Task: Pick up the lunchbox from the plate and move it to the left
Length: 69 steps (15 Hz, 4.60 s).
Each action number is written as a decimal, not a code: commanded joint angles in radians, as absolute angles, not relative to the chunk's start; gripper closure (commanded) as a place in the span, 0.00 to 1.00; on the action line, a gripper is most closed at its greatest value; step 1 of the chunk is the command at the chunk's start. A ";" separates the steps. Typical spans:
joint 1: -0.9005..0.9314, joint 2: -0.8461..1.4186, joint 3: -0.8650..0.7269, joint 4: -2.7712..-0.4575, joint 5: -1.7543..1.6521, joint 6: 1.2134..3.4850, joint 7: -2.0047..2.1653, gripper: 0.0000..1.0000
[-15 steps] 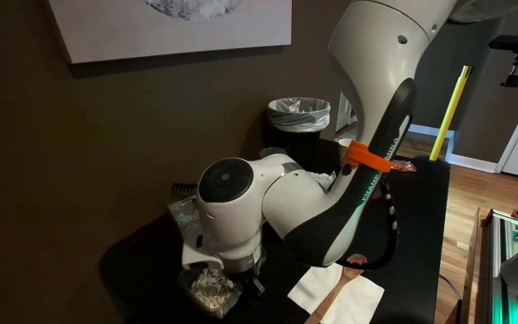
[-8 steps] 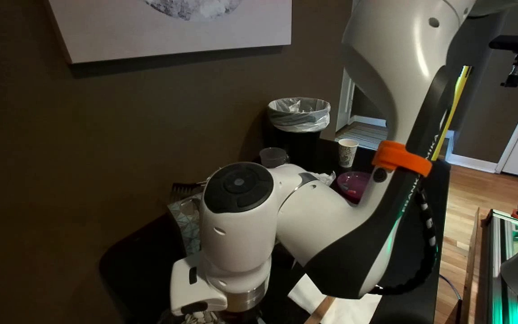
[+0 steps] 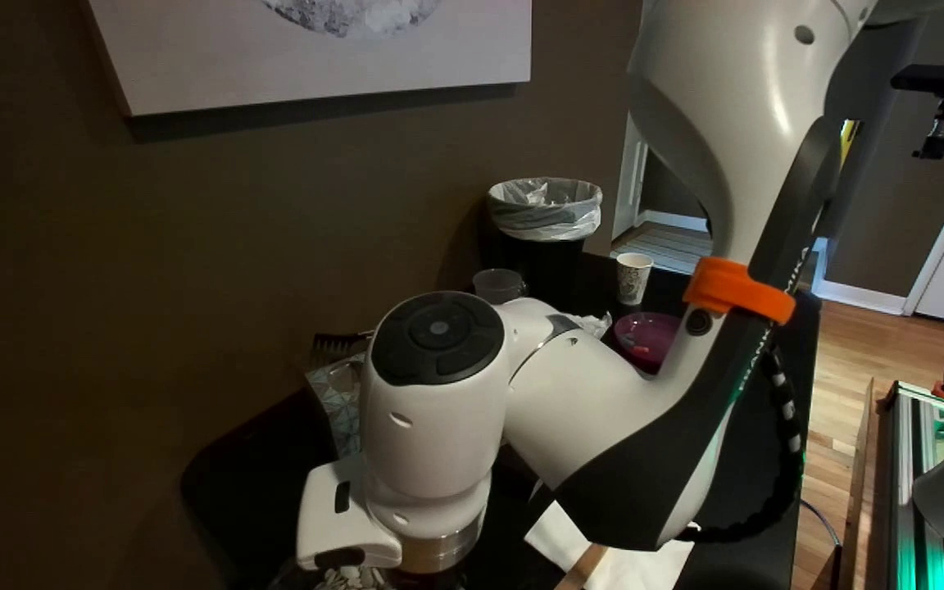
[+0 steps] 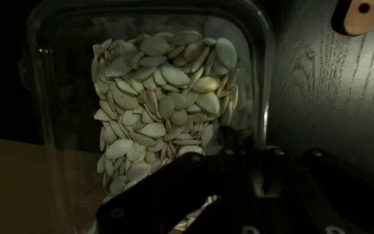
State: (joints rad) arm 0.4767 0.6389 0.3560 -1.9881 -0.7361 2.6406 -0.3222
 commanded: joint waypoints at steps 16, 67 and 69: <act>0.725 0.873 0.114 -1.492 -0.537 2.419 0.037 0.94; 0.766 1.362 -0.011 -0.620 -0.282 1.947 0.212 0.34; 0.774 1.355 -0.016 -0.618 -0.280 1.951 0.216 0.21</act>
State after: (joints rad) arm 0.7539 1.3432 0.0021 -0.6541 -0.2666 1.9765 0.1864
